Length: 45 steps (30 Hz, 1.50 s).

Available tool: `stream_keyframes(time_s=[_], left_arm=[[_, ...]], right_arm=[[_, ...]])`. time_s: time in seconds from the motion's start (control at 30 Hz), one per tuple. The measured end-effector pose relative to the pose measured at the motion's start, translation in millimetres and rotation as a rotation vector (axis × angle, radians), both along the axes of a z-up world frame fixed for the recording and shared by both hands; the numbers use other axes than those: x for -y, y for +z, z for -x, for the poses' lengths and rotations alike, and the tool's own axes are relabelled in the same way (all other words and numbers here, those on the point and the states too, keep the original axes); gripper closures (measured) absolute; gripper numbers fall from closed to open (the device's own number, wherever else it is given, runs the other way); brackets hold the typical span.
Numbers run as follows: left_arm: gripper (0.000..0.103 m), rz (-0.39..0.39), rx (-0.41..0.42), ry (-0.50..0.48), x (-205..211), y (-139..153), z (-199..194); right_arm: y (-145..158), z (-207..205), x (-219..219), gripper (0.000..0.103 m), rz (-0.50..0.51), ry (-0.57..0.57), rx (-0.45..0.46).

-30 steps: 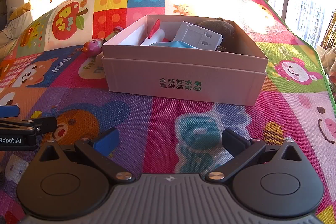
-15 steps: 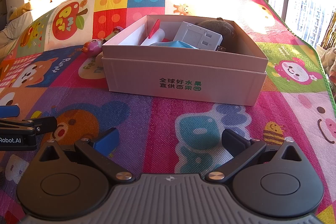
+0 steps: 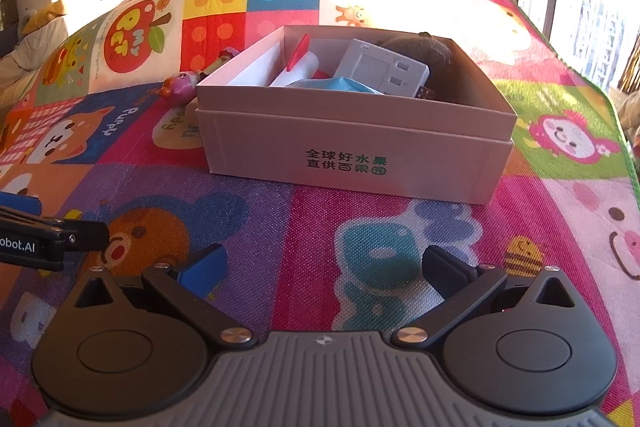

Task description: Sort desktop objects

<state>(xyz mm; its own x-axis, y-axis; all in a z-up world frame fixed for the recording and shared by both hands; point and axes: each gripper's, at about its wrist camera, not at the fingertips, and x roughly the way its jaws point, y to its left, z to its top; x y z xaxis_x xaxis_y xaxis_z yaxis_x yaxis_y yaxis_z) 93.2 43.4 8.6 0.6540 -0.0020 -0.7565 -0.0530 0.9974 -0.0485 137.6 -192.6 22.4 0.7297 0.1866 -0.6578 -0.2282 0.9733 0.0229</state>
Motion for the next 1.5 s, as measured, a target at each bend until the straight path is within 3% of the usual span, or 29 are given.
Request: stream_keyframes(time_s=[0.1, 0.17, 0.2, 0.23, 0.33, 0.47, 0.53, 0.57, 0.63, 0.8, 1.03, 1.2, 1.27, 1.37, 1.43, 1.5], left_arm=[[0.0, 0.016, 0.023, 0.035, -8.3, 5.9, -23.5], [0.004, 0.04, 0.045, 0.058, -14.3, 12.6, -44.4], [0.026, 0.054, 0.051, 0.056, -14.0, 15.8, -56.2], [0.041, 0.069, 0.044, 0.043, -12.6, 17.4, -68.0], [0.041, 0.114, 0.053, -0.013, -7.8, 19.8, -97.4], [0.041, 0.061, 0.078, -0.118, 12.8, 18.0, -120.0], [0.047, 0.011, 0.08, -0.141, 21.4, 15.1, -127.0], [0.051, -0.003, 0.074, -0.15, 24.2, 13.3, -129.8], [0.073, -0.019, 0.046, -0.18, 26.3, 9.3, -134.3], [0.074, -0.065, 0.045, -0.179, 19.9, 10.2, -122.2], [0.074, 0.02, 0.003, -0.165, -18.2, 28.7, -42.9], [0.073, 0.027, -0.072, -0.217, -28.0, 25.2, 20.1], [0.072, 0.024, -0.1, -0.213, -29.3, 19.5, 33.3], [0.058, 0.031, -0.101, -0.202, -31.0, 16.0, 41.0], [0.031, 0.033, -0.11, -0.191, -30.8, 16.7, 39.4], [0.028, 0.039, -0.117, -0.16, -32.3, 18.3, 38.3]], right_arm=[[7.8, -6.3, -3.0, 0.0, -0.005, -0.06, -0.097], [11.7, -11.9, -13.0, 0.0, 0.049, -0.09, -0.168], [13.0, -13.6, -13.8, 0.0, 0.04, -0.119, -0.193], [13.6, -15.0, -16.5, 0.0, 0.05, -0.131, -0.206], [15.1, -19.3, -17.8, 0.0, 0.056, -0.135, -0.238], [14.4, -18.3, -15.3, 0.0, 0.066, -0.086, -0.248], [13.9, -13.1, -12.7, 0.0, 0.067, -0.066, -0.235], [13.6, -10.8, -12.4, 0.0, 0.067, -0.064, -0.227], [12.3, -6.6, -12.8, 0.0, 0.063, -0.071, -0.21], [15.3, -14.0, -15.2, 0.0, 0.071, -0.067, -0.26], [21.5, -14.2, -23.7, 0.0, 0.131, -0.01, -0.296], [41.2, 16.9, -46.0, 0.001, 0.217, 0.114, -0.155], [54.5, 26.3, -58.1, 0.007, 0.241, 0.174, -0.064], [74.1, 21.5, -78.6, 0.021, 0.233, 0.239, 0.012], [84.5, 2.8, -98.1, 0.035, 0.237, 0.263, 0.047], [91.5, -19.3, -120.5, 0.039, 0.283, 0.273, 0.1]])
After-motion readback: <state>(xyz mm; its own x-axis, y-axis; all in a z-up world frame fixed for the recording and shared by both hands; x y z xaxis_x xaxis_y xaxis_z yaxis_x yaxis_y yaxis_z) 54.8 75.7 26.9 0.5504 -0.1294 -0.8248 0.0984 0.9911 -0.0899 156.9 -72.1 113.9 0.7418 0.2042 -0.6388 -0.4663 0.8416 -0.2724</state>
